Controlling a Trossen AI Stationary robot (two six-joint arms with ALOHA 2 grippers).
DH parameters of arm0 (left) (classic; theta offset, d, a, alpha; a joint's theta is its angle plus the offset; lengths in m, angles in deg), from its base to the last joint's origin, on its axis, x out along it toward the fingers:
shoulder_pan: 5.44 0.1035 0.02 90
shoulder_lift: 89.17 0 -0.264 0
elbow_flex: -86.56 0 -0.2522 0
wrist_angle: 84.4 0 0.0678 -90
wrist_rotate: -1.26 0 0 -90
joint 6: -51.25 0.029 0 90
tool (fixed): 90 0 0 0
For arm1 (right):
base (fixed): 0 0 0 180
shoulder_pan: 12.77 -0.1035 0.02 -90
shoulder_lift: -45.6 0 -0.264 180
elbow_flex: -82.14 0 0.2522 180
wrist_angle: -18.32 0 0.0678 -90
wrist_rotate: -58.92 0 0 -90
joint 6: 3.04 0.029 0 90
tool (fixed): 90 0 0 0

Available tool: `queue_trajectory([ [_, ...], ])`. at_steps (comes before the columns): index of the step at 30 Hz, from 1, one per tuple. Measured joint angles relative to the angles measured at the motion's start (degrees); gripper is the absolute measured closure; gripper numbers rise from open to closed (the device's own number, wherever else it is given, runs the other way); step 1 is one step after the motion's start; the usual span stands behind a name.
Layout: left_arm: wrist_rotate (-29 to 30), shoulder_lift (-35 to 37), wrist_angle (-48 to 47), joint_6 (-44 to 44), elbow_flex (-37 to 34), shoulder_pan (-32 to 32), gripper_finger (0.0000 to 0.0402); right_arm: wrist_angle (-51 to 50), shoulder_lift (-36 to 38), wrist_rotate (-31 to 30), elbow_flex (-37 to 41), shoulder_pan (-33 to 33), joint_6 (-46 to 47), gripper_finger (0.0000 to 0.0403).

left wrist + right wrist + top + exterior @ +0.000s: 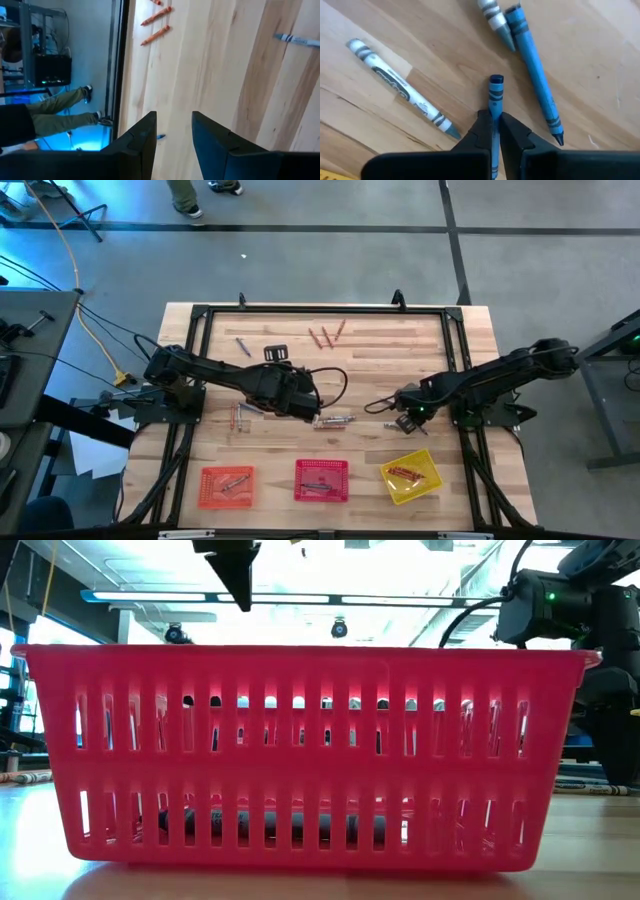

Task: Sort crayons
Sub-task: Put the blue crayon into the red bin

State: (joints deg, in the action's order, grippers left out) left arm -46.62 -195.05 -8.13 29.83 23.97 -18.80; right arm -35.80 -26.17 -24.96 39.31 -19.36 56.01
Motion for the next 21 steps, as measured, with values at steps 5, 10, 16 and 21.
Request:
queue_trajectory([
  [5, 0.42, 0.34, -0.04, -2.23, 0.0, -0.2, 0.0293, -0.27, 1.91, -2.31, -2.6, 0.04, -2.26, 0.04],
  [10, 0.42, 0.34, -0.02, -4.74, 0.0, -0.2, 0.0293, -0.54, 2.02, -5.5, -8.51, -0.55, -7.41, 0.0402],
  [16, 0.4, 0.34, -0.04, -7.83, 0.0, -1.25, 0.0293, 0.4, 2.02, -12.34, -16.59, -3.02, -14.28, 0.0402],
  [21, 0.68, 0.34, -0.04, -10.3, 0.0, -3.06, 0.0293, 9.05, 2.02, -16.74, -19.47, -6.42, -18.62, 0.0402],
])
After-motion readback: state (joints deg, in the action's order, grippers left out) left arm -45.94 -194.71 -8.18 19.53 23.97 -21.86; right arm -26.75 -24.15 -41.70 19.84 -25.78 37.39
